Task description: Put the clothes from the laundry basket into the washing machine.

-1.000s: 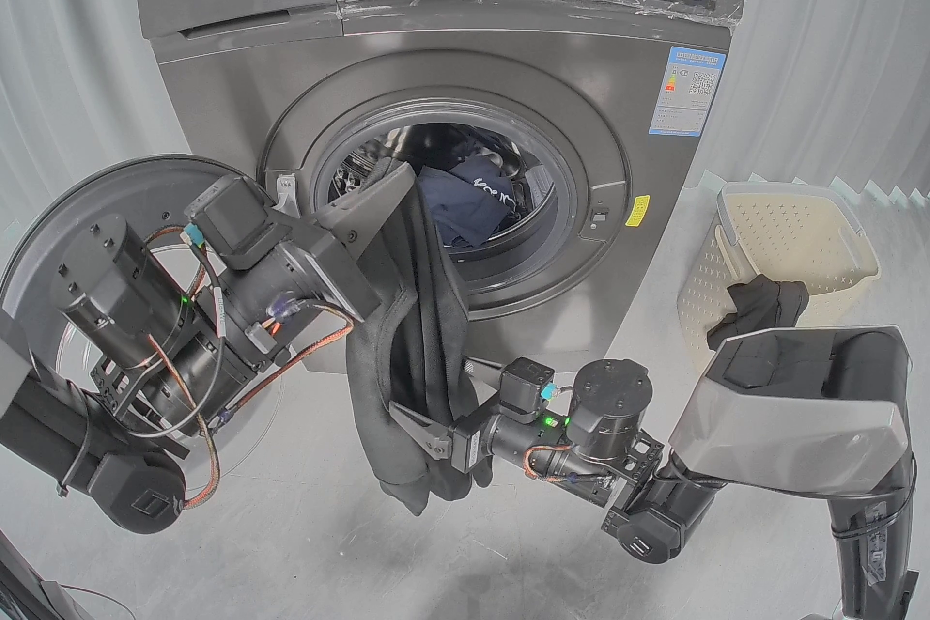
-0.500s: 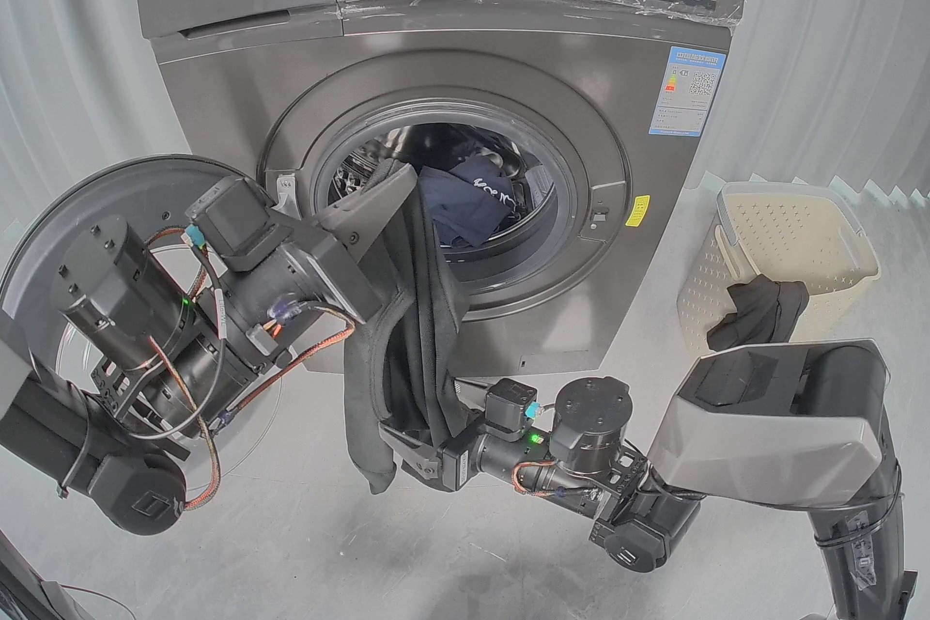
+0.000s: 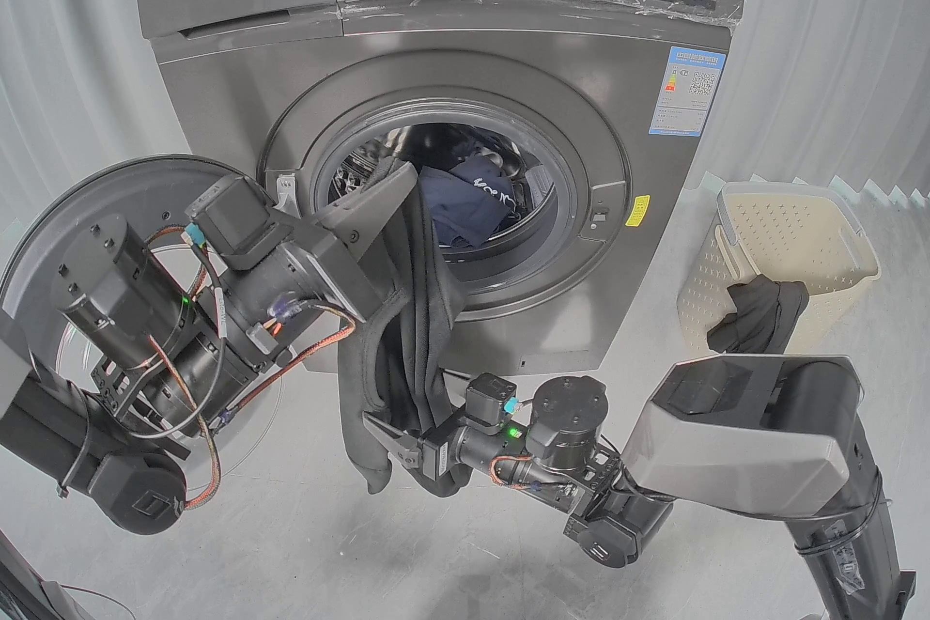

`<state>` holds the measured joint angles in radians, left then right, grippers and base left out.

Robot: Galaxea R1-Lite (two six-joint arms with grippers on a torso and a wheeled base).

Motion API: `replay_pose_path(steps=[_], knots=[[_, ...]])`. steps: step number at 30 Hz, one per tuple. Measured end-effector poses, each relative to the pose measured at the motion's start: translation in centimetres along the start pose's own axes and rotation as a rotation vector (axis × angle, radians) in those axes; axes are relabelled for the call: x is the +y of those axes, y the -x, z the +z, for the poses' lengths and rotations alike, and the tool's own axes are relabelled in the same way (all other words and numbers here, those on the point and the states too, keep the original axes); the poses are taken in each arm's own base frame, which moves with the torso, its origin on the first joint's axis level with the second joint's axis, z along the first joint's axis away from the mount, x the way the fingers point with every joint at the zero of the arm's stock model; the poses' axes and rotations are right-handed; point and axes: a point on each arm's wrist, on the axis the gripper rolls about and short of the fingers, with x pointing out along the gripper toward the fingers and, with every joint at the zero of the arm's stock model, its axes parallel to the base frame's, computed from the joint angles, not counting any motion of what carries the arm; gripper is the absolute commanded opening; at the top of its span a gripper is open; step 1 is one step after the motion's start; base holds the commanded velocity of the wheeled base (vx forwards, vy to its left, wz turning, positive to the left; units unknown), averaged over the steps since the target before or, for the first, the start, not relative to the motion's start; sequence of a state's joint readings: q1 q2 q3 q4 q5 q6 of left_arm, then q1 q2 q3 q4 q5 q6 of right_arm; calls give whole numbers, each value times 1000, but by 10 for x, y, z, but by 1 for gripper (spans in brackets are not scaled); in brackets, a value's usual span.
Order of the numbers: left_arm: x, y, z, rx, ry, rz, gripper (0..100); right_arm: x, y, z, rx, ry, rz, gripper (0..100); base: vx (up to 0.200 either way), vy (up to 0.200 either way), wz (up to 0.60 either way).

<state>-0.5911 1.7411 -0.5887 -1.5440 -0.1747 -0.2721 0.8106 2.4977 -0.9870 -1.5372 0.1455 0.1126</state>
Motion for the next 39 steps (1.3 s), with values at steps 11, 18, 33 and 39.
replay_pose_path(steps=[11,18,33,39], knots=[[-1,0,1,-4,-15,-3,0,-3,-27,-13,-47,2,-83,100,0,0,0],[-1,-1,4,-15,-19,-5,0,-19,-38,-15,-92,-7,-160,0,0,0,0],[12,4,0,13,-29,42,0,-45,-9,46,-172,-9,-237,0,0,0,0],[33,8,-12,55,-43,109,0,-52,17,93,-234,7,-265,0,0,0,0]])
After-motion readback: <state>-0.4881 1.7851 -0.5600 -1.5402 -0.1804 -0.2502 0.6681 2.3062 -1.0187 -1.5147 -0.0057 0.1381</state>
